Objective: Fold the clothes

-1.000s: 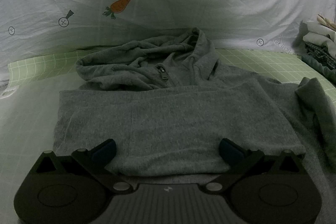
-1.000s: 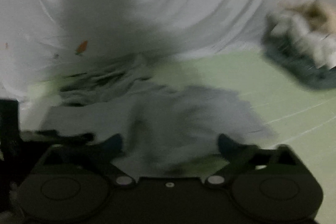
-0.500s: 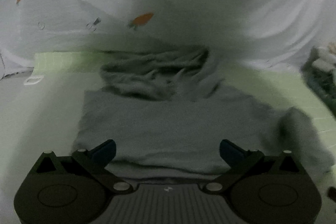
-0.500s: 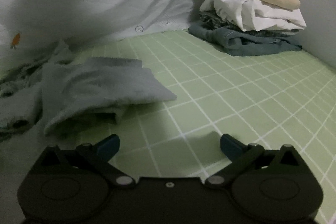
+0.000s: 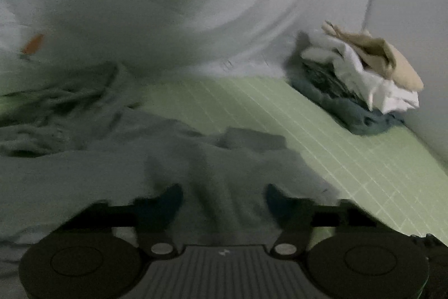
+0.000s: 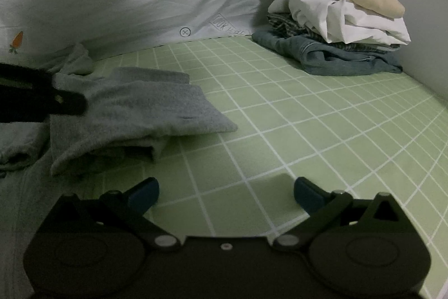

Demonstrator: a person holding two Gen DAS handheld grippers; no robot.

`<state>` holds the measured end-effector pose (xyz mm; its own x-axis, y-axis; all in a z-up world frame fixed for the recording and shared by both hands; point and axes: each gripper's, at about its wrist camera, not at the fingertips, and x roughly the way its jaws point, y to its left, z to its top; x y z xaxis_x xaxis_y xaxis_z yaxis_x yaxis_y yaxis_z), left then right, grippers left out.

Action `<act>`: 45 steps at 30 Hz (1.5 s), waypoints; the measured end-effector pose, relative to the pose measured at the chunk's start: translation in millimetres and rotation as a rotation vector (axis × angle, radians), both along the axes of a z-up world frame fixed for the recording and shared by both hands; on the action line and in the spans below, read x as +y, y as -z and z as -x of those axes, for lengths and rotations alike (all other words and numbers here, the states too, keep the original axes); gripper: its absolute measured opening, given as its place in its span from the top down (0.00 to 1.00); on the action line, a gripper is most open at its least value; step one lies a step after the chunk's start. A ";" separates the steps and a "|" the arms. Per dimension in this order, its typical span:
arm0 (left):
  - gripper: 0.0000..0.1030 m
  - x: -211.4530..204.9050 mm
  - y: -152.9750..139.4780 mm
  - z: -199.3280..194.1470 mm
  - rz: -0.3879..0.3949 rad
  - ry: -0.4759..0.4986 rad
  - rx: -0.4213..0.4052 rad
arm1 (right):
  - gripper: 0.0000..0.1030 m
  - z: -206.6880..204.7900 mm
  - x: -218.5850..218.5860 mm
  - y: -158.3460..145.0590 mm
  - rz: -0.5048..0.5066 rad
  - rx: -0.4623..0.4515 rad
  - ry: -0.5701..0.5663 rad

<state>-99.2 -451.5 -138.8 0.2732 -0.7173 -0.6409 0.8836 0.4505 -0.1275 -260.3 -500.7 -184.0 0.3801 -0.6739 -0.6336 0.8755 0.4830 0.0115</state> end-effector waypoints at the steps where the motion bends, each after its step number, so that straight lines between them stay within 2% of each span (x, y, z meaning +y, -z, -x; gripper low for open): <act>1: 0.84 -4.2 3.8 -0.2 -0.013 0.006 0.009 | 0.00 0.0 0.2 0.1 0.000 0.000 0.000; 2: 0.90 -6.6 7.8 -0.8 -0.019 0.007 0.017 | 0.00 -0.1 0.2 0.1 0.000 0.000 0.000; 6: 0.95 2.9 2.3 -11.8 0.032 0.003 0.061 | 0.00 0.2 -0.1 0.3 -0.001 -0.001 -0.003; 12: 0.95 47.2 -51.2 -43.4 0.179 -0.087 0.080 | 0.00 0.9 -2.1 0.6 0.000 0.000 -0.008; 18: 0.95 118.7 -104.6 -109.7 0.311 -0.266 0.056 | 0.00 1.0 -1.8 0.7 0.000 0.000 -0.004; 23: 0.96 187.4 -112.0 -164.7 0.291 -0.459 0.006 | 0.00 0.8 -2.0 0.9 0.000 0.001 -0.002; 28: 0.95 250.7 -85.1 -210.5 0.198 -0.642 0.049 | 0.00 1.0 -2.8 1.0 0.000 0.001 -0.002; 31: 0.88 278.7 -59.6 -228.6 0.121 -0.747 0.087 | 0.00 0.9 -2.2 1.1 0.001 0.002 0.000; 32: 0.80 286.8 -54.2 -231.2 0.107 -0.778 0.093 | 0.00 1.0 -2.0 1.2 0.001 0.002 0.001; 33: 0.76 294.8 -48.9 -233.6 0.091 -0.808 0.099 | 0.00 1.1 -1.5 1.2 0.001 0.002 0.002; 37: 0.56 310.8 -39.6 -228.5 0.110 -0.801 0.151 | 0.00 1.0 -0.8 1.3 0.000 0.003 0.003; 38: 0.47 308.2 -38.5 -223.6 0.104 -0.757 0.150 | 0.00 1.1 -1.1 1.2 0.000 0.004 0.002; 40: 0.36 294.6 -37.5 -212.7 0.074 -0.653 0.121 | 0.00 0.1 -0.8 0.4 -0.001 0.009 0.006; 43: 0.31 268.3 -36.2 -195.3 0.019 -0.473 0.067 | 0.00 -6.3 -0.8 -10.7 -0.030 0.039 0.048; 45: 0.26 249.3 -35.8 -184.3 -0.008 -0.359 0.021 | 0.00 -13.3 8.3 -30.8 0.004 -0.003 0.071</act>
<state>85.2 -202.2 -103.1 0.4930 -0.5732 -0.6545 0.6664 0.7325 -0.1394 -247.1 -492.4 -153.2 0.3334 -0.7014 -0.6299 0.9074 0.4201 0.0125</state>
